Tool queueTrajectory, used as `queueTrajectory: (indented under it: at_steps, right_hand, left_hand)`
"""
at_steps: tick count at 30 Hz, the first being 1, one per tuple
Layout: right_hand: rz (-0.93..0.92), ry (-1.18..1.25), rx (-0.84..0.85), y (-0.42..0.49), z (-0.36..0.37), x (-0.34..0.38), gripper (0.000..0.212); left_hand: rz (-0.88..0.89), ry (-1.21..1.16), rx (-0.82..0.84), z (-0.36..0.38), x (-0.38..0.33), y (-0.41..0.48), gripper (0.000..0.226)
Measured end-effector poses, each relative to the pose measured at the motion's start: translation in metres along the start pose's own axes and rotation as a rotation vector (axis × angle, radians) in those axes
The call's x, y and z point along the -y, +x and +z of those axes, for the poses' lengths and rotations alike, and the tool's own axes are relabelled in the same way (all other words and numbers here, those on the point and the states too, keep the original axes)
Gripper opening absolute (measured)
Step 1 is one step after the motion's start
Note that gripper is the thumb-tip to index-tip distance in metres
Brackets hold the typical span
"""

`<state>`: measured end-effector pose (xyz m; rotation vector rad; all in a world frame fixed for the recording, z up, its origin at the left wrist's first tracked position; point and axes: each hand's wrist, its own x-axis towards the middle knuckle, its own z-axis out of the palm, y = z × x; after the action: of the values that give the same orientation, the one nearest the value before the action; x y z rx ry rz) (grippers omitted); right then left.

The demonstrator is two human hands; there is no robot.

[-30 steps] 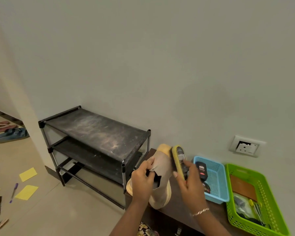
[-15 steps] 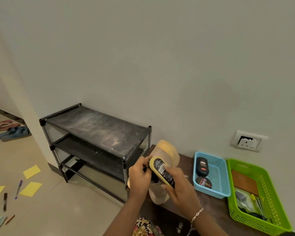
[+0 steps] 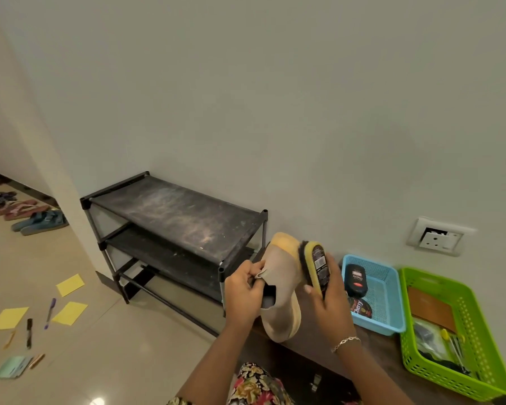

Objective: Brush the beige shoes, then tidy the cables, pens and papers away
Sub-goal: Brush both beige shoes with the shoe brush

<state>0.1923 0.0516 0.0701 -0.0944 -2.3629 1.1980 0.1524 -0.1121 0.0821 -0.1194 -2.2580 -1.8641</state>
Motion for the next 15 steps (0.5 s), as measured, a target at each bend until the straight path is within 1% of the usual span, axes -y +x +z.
queueTrajectory:
  at_steps: [1, 3, 4, 5, 6, 7, 8, 10, 11, 12, 13, 15]
  right_hand:
    - [0.016, 0.016, -0.001, -0.002, 0.003, 0.004, 0.068]
    - [-0.101, -0.026, 0.115, -0.018, 0.013, 0.017, 0.062]
    - [-0.162, -0.058, 0.182, -0.028, 0.018, 0.022, 0.064]
    - [-0.219, -0.085, 0.208, -0.034, 0.021, 0.020, 0.065]
    - [-0.250, -0.106, 0.181, -0.033, 0.022, 0.014, 0.063]
    - [-0.207, -0.100, 0.131, -0.028, 0.019, 0.010, 0.058]
    - [-0.113, -0.077, 0.080, -0.020, 0.015, 0.004, 0.056]
    - [0.045, -0.013, -0.019, -0.010, 0.010, -0.004, 0.062]
    - [0.082, 0.000, -0.026, -0.011, 0.010, -0.002, 0.065]
    - [0.061, 0.007, 0.003, -0.015, 0.012, 0.003, 0.066]
    - [0.002, -0.023, 0.071, -0.022, 0.016, 0.007, 0.067]
    - [-0.132, -0.130, 0.230, -0.037, 0.023, 0.008, 0.065]
  left_hand:
    - [-0.006, -0.008, 0.003, 0.001, 0.000, 0.000, 0.035]
    - [-0.017, -0.025, 0.001, 0.002, 0.000, 0.002, 0.034]
    - [-0.025, -0.031, 0.003, 0.002, 0.000, 0.003, 0.034]
    - [-0.033, -0.030, 0.009, 0.001, 0.000, 0.003, 0.036]
    - [-0.035, -0.020, 0.014, 0.000, 0.000, 0.003, 0.038]
    - [-0.027, -0.002, 0.019, -0.001, -0.001, 0.003, 0.041]
    - [-0.018, 0.018, 0.025, -0.001, -0.003, 0.003, 0.040]
    - [-0.013, 0.038, 0.024, -0.001, -0.001, 0.003, 0.034]
    - [-0.013, 0.037, 0.018, -0.001, 0.000, 0.003, 0.029]
    - [-0.018, 0.038, 0.008, 0.000, 0.000, 0.003, 0.024]
    - [-0.022, 0.041, -0.001, 0.001, 0.000, 0.004, 0.023]
    - [-0.040, 0.034, -0.011, 0.001, -0.003, 0.003, 0.033]
